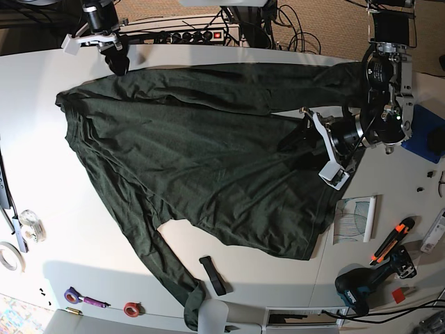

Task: Layout the t-shirt on the table in an organized manner, then fold the t-shirt properly
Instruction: 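Release the shirt and lift both grippers away from it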

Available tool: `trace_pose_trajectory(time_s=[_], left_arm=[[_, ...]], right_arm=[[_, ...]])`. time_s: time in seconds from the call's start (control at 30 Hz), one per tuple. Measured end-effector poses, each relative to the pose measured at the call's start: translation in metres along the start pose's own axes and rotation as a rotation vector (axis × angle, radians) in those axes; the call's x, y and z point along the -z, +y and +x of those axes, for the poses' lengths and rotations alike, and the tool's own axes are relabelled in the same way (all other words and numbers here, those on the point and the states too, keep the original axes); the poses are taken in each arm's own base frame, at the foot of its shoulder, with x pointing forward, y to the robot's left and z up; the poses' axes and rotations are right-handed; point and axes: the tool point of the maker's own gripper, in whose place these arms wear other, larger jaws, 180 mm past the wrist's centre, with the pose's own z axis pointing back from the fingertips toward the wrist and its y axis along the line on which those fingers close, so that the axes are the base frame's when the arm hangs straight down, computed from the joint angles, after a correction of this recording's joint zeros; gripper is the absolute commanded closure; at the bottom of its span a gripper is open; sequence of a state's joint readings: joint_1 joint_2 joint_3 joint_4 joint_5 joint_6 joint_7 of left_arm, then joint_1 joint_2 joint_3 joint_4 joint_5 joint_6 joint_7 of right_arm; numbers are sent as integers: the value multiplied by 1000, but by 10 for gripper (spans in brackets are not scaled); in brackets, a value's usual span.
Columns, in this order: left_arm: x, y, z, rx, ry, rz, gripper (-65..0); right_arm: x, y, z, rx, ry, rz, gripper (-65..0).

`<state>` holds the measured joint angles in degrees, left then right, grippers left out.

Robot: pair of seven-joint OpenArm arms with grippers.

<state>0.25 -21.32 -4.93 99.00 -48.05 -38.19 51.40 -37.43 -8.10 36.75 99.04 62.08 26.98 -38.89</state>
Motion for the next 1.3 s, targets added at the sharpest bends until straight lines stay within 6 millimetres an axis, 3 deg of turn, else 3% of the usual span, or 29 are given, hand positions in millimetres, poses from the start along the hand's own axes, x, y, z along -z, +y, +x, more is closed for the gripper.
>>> trace_pose_trajectory(time_s=[0.63, 0.7, 0.8, 0.93, 1.0, 1.17, 1.23, 1.3], left_arm=[[0, 0, 0, 0, 0, 0, -338], [0, 0, 0, 0, 0, 0, -337], [0, 0, 0, 0, 0, 0, -337], [0, 2, 0, -16, -1, 11, -337], [-2, 12, 3, -75, -21, 62, -337], [-43, 53, 21, -141, -124, 190, -337], [-70, 71, 19, -184, -153, 253, -337], [-94, 82, 4, -225, -146, 314, -337]], right_arm=[[20, 10, 11, -42, -21, 15, -273], [20, 10, 11, -42, -21, 14, -195], [20, 5, 8, -44, -5, -9, 0], [20, 5, 6, -45, 3, -13, 0], [20, 4, 6, -48, 5, -15, 0], [20, 10, 4, -106, 46, 29, 0], [19, 8, 9, -130, 51, 26, 0], [19, 7, 17, -158, 52, 26, 0]])
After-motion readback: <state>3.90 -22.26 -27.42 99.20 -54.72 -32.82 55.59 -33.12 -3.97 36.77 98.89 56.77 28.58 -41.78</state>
